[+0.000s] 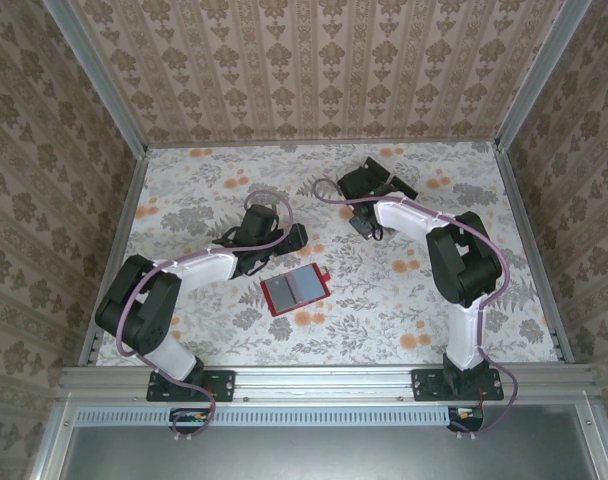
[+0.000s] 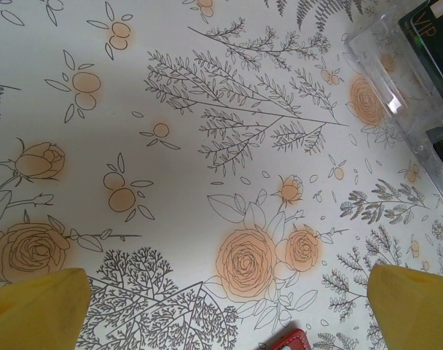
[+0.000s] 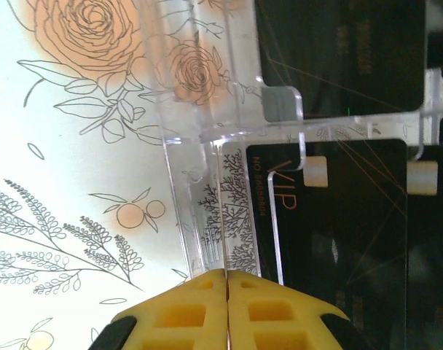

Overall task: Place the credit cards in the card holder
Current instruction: Pick up the credit card from the storage box, then rotate the card holder at the center of the table.

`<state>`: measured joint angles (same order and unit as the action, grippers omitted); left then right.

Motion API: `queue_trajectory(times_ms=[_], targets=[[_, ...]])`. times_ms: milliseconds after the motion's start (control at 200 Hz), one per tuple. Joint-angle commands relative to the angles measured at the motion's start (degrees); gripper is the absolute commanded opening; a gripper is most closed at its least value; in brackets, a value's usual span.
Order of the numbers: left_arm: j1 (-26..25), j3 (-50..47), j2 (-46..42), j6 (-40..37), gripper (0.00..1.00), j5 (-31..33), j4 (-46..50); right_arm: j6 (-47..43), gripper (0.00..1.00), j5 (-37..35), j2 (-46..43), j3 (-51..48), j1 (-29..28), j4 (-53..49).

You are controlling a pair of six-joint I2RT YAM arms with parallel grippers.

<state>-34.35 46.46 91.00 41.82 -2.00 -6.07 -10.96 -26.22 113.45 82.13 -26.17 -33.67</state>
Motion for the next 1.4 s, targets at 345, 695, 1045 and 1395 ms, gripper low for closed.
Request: queue_trajectory(times_ms=[345,695,1045,1395], targets=[[0.4,-0.1,-1.7,0.5,1.00,-0.9,-0.4,-3.4,0.00,-4.9,-0.5,3.2,-0.2,-2.5],[0.5,0.3,-2.0,0.1,1.00,-0.8,0.3,-2.9,0.00,-6.1,-6.7,5.2,-1.6,-3.5],[0.5,-1.8,-8.0,-1.4,1.00,1.2,6.4,6.3,0.00,1.8,-17.0,6.6,-7.4,-6.1],[-4.8,-10.4,-20.4,1.2,1.00,9.3,20.2,28.4,0.00,30.7,-31.3,-10.2,-8.7,9.0]])
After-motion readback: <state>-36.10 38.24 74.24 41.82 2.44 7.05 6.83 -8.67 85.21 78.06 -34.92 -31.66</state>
